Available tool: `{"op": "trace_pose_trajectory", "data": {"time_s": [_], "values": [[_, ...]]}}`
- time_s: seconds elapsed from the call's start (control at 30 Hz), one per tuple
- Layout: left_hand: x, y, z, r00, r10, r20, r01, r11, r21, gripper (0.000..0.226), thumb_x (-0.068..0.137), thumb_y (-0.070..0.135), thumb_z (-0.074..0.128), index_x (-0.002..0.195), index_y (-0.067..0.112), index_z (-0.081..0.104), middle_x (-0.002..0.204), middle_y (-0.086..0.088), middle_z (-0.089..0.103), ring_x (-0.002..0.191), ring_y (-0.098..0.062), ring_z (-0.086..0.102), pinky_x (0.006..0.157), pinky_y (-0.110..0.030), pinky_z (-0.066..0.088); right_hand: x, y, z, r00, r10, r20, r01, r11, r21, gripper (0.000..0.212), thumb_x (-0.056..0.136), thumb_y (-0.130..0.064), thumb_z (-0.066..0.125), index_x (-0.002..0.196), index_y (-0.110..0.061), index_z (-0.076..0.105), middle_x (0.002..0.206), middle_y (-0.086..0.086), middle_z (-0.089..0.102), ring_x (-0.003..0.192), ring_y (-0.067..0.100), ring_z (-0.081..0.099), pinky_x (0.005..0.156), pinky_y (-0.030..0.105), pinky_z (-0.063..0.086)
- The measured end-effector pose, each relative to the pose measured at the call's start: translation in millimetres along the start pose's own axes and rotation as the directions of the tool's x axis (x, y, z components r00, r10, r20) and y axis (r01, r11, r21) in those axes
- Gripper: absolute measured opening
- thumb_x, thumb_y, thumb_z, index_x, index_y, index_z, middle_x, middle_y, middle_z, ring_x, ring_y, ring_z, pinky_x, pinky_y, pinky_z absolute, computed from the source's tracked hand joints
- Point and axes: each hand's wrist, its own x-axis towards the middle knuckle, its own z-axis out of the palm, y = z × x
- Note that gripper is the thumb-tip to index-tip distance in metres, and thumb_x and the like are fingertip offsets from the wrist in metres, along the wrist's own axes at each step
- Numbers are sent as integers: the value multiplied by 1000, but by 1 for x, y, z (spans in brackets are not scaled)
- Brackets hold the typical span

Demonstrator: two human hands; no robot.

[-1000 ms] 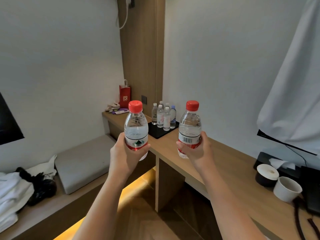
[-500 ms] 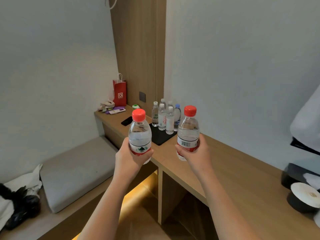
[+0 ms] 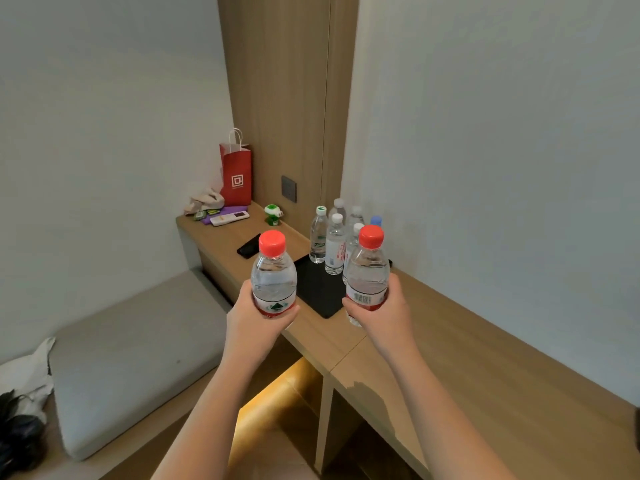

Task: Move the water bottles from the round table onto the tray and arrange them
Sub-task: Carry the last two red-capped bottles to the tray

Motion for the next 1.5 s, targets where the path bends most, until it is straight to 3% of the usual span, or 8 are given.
{"op": "trace_pose_trajectory", "data": {"time_s": [0.1,0.23,0.37,0.53,0.8,1.03,1.2,1.5], "values": [[32,-17,14,999,-18,32,19,1000,-6,68,66,37,84,124,31,48,104,23,58,89,7,54,67,-2,37,22,12,20,1000,28,-4,-29,999,-17,72,71,-27,86,122,-47,39,107,-34,51,97,-9,52,61,2,44],[83,-44,30,994,-15,112,18,1000,-23,72,65,37,84,126,27,48,114,14,61,104,-4,57,83,-16,45,56,30,52,996,76,-45,-77,997,-18,74,70,-27,87,131,-34,45,113,-27,55,107,-2,54,84,16,47],[142,-70,38,978,2,209,10,999,-54,68,64,36,85,120,36,47,115,16,59,106,-4,56,89,-26,47,92,41,87,987,96,-128,-99,995,-18,66,68,-27,88,116,-45,47,112,-24,59,103,-6,58,81,14,46],[219,-102,46,942,23,334,-24,1000,-1,70,62,33,86,119,39,46,120,10,51,109,-7,52,91,-30,46,134,55,129,957,164,-240,-176,984,-31,69,66,-24,89,121,-38,48,121,-9,57,113,8,55,97,32,48],[287,-152,85,872,-8,489,-15,999,42,70,62,31,87,121,31,50,110,11,49,100,-6,50,87,-26,43,169,92,167,898,294,-328,-320,947,-28,69,66,-26,89,119,-43,48,119,-12,60,111,6,57,93,29,49],[308,-184,120,853,-93,514,61,995,79,64,60,35,87,111,39,48,100,18,52,97,-7,53,82,-25,43,198,128,176,875,365,-317,-394,919,-29,66,64,-22,90,107,-49,48,109,-25,60,103,-11,57,81,9,43],[319,-200,135,849,-88,521,34,993,112,64,59,28,89,110,36,51,102,19,57,99,-8,56,83,-27,45,215,154,187,876,414,-247,-439,897,-51,67,62,-20,89,115,-40,52,112,-16,66,107,3,61,93,28,49],[339,-225,162,766,-141,627,87,989,115,67,59,20,87,120,24,57,105,12,67,97,-6,61,80,-20,41,229,178,199,823,511,-247,-539,840,-60,67,64,-18,87,121,-31,54,111,-16,67,103,0,61,85,15,45]]}}
